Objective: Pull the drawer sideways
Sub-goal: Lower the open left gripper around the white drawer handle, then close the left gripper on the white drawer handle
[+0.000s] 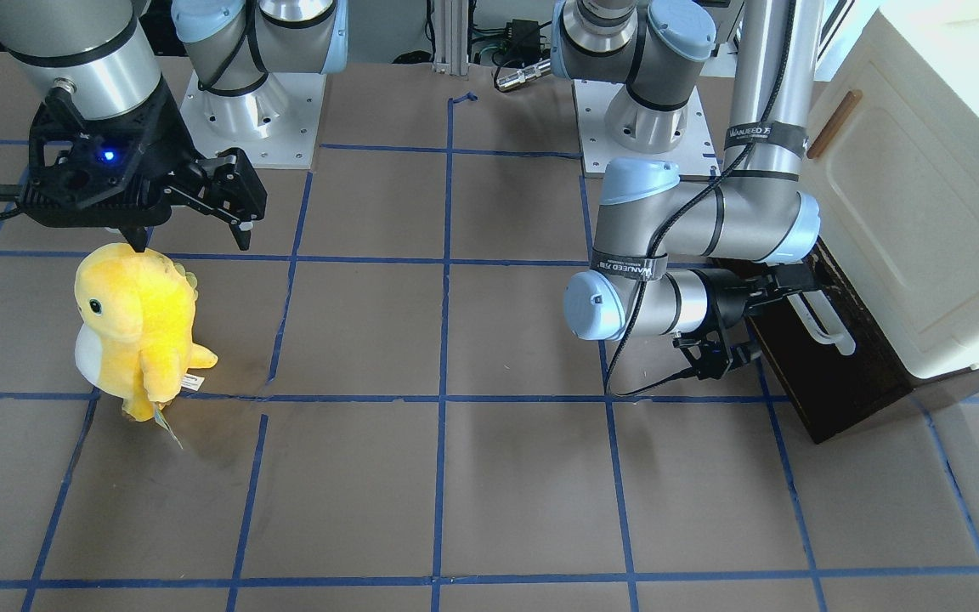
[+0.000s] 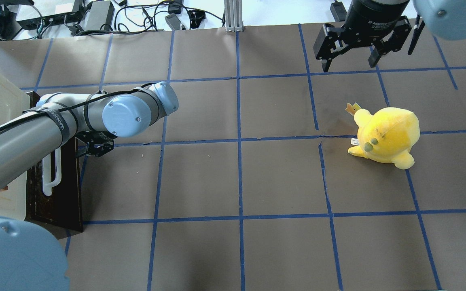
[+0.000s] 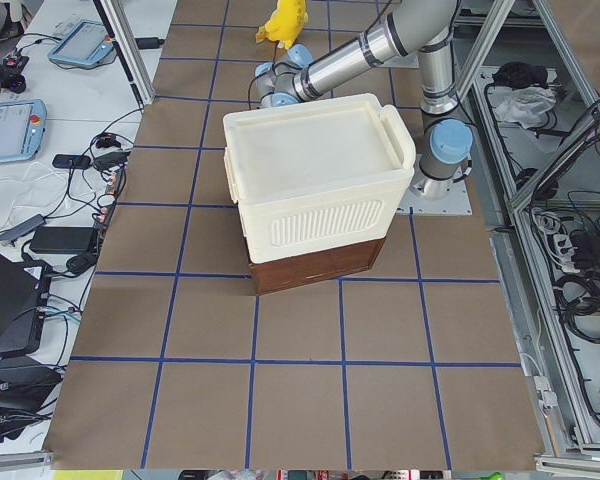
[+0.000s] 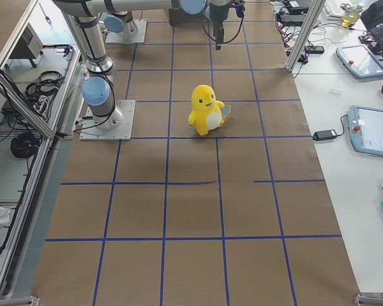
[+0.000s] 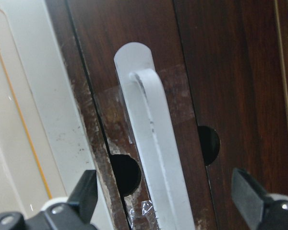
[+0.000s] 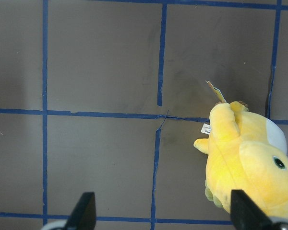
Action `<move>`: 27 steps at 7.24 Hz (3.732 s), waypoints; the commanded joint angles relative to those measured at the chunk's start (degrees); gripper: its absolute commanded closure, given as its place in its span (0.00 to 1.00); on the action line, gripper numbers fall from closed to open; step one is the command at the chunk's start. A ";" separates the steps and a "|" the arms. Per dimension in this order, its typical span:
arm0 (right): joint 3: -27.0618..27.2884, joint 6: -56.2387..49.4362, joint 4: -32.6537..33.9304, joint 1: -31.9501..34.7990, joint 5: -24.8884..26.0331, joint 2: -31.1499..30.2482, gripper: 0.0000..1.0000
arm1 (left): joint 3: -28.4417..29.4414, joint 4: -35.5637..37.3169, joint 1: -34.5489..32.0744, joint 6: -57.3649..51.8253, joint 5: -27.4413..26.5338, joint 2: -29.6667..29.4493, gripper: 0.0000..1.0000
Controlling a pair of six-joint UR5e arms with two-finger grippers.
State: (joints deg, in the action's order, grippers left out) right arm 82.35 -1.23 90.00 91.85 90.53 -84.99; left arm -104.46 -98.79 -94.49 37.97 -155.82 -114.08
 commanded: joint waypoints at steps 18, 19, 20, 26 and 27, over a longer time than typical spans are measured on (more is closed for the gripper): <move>0.00 0.00 0.00 0.00 0.00 0.00 0.00 | -0.66 0.35 1.94 -0.17 0.16 -0.44 0.58; 0.00 0.00 0.00 0.00 0.00 0.00 0.00 | -0.57 0.27 1.94 -0.44 0.08 -0.53 0.68; 0.00 0.00 0.00 0.00 0.00 0.00 0.00 | -0.48 0.35 1.94 -0.53 0.07 -0.53 0.75; 0.00 0.00 0.00 0.00 0.00 0.00 0.00 | -0.22 0.88 1.94 -0.70 -0.01 -0.88 0.78; 0.00 0.00 0.00 0.00 0.00 0.00 0.00 | 0.56 0.88 1.85 -0.88 0.42 -0.88 0.82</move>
State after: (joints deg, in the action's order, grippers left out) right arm 82.35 -1.23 90.00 91.85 90.53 -84.99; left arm -104.50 -97.99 -92.57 37.22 -155.72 -114.91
